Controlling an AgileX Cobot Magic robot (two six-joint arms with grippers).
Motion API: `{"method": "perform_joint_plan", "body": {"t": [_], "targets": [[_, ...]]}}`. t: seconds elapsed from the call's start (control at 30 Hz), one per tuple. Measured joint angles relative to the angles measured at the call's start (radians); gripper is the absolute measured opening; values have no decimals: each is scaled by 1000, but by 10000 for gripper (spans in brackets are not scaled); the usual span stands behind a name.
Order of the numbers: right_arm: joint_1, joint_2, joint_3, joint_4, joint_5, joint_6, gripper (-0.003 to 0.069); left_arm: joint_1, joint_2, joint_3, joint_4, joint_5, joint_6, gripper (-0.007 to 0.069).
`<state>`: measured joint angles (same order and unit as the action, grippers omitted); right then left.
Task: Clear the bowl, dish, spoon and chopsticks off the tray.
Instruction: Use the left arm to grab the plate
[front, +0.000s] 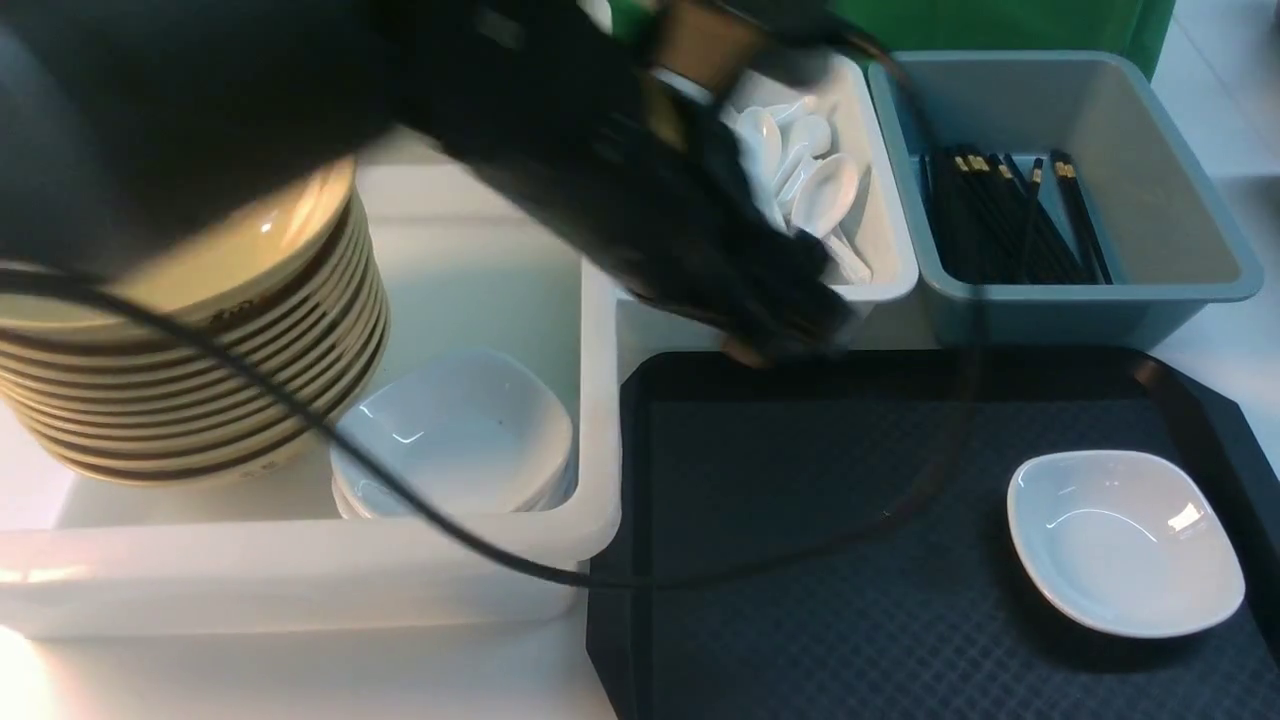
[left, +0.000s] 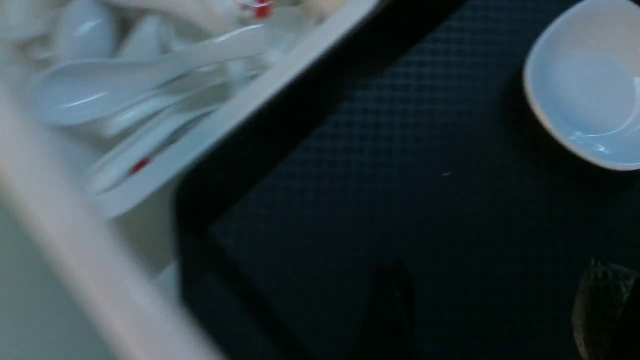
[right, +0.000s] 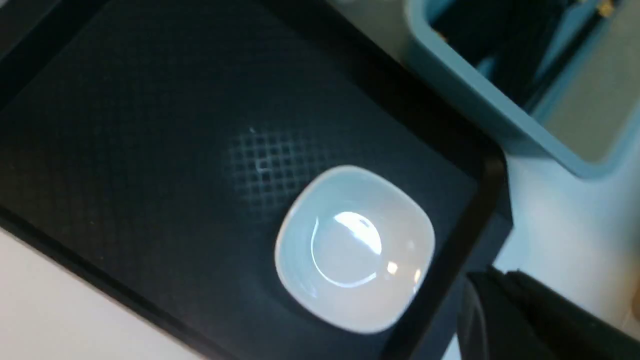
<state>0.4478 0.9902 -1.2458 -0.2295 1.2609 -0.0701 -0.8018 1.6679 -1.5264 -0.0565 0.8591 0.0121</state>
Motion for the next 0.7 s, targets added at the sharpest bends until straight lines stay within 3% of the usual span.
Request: {"method": "perform_joint_plan", "body": {"t": [0.27,0.7], "targets": [[-25,-261,79,2,9,70,45,-108,332,-205,-112,-58,75,474],[-26,-281,205,8,8,46,53,-130,697,-426,-248,-213,98,448]]}}
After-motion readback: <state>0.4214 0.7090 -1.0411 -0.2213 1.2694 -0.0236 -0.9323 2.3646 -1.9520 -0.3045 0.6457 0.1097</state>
